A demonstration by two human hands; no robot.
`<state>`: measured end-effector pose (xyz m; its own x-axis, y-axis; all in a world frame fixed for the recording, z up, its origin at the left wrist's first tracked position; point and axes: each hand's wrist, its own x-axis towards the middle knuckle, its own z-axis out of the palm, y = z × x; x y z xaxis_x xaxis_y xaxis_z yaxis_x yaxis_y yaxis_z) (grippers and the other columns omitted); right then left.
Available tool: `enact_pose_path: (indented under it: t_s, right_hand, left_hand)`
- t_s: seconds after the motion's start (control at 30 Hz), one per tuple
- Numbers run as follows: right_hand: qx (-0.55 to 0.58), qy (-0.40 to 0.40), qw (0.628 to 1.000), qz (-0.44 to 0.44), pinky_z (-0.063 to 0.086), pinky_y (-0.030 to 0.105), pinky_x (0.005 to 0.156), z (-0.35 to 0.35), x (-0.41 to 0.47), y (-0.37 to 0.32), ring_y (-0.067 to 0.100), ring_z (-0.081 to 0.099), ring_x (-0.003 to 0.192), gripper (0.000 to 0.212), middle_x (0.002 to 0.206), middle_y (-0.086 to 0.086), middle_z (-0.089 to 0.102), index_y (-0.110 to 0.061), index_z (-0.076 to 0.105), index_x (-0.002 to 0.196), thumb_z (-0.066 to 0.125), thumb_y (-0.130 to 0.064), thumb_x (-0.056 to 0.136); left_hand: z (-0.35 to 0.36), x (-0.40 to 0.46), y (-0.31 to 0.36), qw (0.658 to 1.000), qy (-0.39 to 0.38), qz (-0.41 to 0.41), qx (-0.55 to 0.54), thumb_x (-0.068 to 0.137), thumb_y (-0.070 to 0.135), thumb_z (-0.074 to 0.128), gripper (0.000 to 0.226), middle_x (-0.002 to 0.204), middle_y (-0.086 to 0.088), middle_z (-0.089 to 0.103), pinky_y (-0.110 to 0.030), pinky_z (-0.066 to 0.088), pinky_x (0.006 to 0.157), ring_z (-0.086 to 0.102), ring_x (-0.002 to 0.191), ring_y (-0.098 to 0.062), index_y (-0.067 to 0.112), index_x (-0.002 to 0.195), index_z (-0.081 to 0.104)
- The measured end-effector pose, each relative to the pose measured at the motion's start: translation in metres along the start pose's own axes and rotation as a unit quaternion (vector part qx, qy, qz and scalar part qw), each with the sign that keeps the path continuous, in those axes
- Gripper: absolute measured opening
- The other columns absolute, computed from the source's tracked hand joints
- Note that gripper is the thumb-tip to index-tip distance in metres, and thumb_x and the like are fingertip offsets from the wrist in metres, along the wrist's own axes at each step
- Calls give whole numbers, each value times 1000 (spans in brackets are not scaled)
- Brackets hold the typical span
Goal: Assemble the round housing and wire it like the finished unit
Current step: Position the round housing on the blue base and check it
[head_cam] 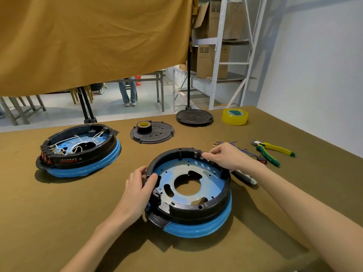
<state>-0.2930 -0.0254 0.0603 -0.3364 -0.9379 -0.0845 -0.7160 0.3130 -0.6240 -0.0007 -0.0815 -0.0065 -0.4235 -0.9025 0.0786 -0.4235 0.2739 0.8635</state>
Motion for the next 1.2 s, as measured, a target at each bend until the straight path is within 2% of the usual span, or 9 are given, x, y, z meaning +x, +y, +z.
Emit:
enact_pose_path:
  t_s: [0.17, 0.3, 0.43, 0.7, 0.8, 0.87, 0.93, 1.03, 1.2]
  right_hand:
    - [60, 0, 998, -19, 46, 14, 46, 2, -5, 17, 8, 67, 80, 18, 100, -7, 75, -33, 75, 107, 59, -40, 103]
    - [89, 12, 995, -44, 47, 10, 56, 3, -5, 20, 3, 65, 83, 18, 94, -22, 72, -37, 77, 109, 59, -38, 103]
    - [85, -5, 995, -50, 46, 17, 67, 5, 2, 18, 3, 66, 90, 18, 95, -25, 71, -38, 77, 108, 60, -39, 102]
    - [123, 18, 992, -36, 50, 19, 70, 5, 3, 21, 6, 71, 89, 15, 88, -13, 78, -34, 81, 88, 71, -44, 94]
    - [177, 19, 984, -11, 46, 25, 79, 4, -4, 26, 2, 65, 95, 23, 100, -18, 73, -33, 79, 91, 64, -48, 97]
    - [234, 8, 972, 18, 48, 17, 72, 2, -9, 27, -4, 64, 89, 21, 101, -23, 68, -33, 78, 99, 61, -47, 100]
    - [287, 6, 957, 49, 52, 16, 56, 1, -14, 31, 2, 69, 84, 16, 102, -11, 73, -31, 75, 106, 63, -40, 100]
    - [320, 6, 944, 78, 55, 20, 55, 2, -22, 38, 15, 71, 96, 17, 106, -1, 75, -28, 74, 109, 66, -38, 98]
    - [330, 11, 939, 91, 59, 26, 63, 3, -28, 39, 17, 72, 94, 20, 107, 2, 74, -23, 72, 111, 65, -38, 99]
  left_hand:
    - [10, -5, 5, 994, -2, 25, -109, 108, 46, 39, 32, 118, 16, 67, -30, 53, 92, 63, 114, -5, 38, 135, 51]
    - [12, -13, 9, 994, 3, 23, -103, 93, 61, 38, 54, 128, 6, 61, -48, 49, 105, 56, 124, -17, 33, 138, 48]
    - [18, -21, 8, 998, 42, 35, -32, 102, 53, 44, 35, 123, 12, 51, -22, 39, 90, 43, 118, -2, 32, 130, 45]
    - [18, -24, 15, 998, 48, 31, -3, 105, 42, 42, 29, 126, 7, 44, -29, 34, 98, 38, 122, -10, 29, 131, 44]
    - [18, -23, 15, 999, 47, 28, -3, 106, 36, 42, 26, 127, 7, 44, -29, 34, 98, 38, 122, -9, 28, 131, 44]
    - [16, -21, 15, 999, 39, 25, 2, 105, 35, 43, 27, 128, 6, 44, -31, 35, 99, 39, 122, -9, 28, 132, 44]
    - [12, -18, 14, 999, 29, 16, -1, 105, 35, 45, 31, 129, 6, 47, -36, 40, 104, 43, 124, -12, 27, 134, 42]
    - [7, -13, 13, 1000, -1, -7, -25, 101, 45, 47, 40, 133, 5, 51, -46, 46, 108, 50, 126, -15, 30, 137, 39]
    - [-2, 9, 19, 1000, -30, 7, -3, 104, 34, 49, 13, 100, 14, 71, -13, 55, 67, 68, 95, 4, 41, 111, 59]
